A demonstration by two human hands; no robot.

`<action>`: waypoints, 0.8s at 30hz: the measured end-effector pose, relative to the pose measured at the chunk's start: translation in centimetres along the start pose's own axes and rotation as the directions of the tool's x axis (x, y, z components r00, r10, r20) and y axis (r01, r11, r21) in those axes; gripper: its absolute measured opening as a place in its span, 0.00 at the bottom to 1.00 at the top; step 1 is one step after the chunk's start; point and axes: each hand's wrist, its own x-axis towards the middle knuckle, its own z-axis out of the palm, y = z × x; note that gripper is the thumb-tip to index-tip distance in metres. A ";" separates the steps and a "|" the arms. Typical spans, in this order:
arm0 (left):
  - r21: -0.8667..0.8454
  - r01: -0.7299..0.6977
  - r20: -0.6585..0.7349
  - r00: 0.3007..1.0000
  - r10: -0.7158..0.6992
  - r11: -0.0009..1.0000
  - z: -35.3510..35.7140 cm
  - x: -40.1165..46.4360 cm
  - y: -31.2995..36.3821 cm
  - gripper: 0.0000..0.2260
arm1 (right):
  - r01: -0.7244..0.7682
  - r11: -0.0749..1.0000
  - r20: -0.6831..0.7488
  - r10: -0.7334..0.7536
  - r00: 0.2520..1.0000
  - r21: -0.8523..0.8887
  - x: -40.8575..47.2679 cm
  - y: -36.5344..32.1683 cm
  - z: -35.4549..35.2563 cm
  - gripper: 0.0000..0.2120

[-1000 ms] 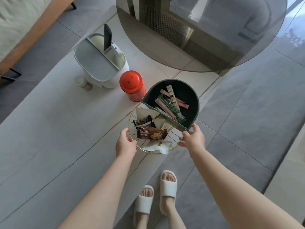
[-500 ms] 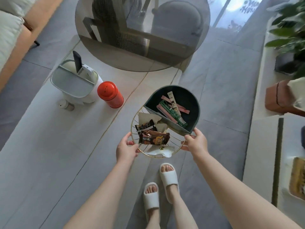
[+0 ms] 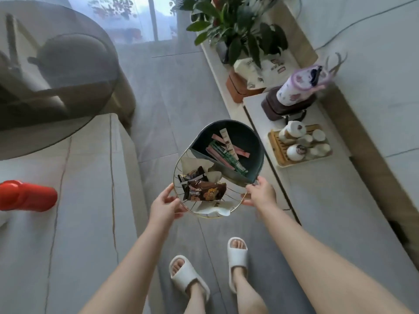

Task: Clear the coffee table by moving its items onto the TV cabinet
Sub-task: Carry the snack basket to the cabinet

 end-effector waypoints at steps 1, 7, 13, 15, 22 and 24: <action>0.016 -0.002 0.038 0.999 0.001 1.000 1.6 -0.2 0.3 0.24 | -0.010 1.000 -0.021 0.011 1.000 0.025 0.2 0.4 -1.8 0.25; 0.102 0.015 0.202 0.979 -0.035 0.995 12.3 -1.1 0.7 0.23 | -0.043 0.992 -0.194 0.065 0.979 0.116 1.9 3.5 -12.1 0.25; 0.210 0.050 0.321 0.940 -0.117 0.976 23.4 -2.5 -0.4 0.25 | -0.124 0.968 -0.245 0.177 0.953 0.217 5.5 7.9 -22.2 0.26; 0.244 0.054 0.319 0.938 -0.133 0.968 26.8 -2.6 -1.0 0.26 | -0.140 0.960 -0.245 0.201 0.948 0.244 7.0 9.1 -25.0 0.27; 0.357 0.068 0.256 0.952 -0.168 0.932 39.0 -1.7 -2.8 0.26 | -0.203 0.938 -0.257 0.277 0.926 0.280 13.5 12.4 -33.4 0.25; 0.389 0.060 0.245 0.955 -0.166 0.919 41.9 -1.2 -3.5 0.25 | -0.215 0.933 -0.253 0.291 0.923 0.287 15.4 13.2 -35.1 0.24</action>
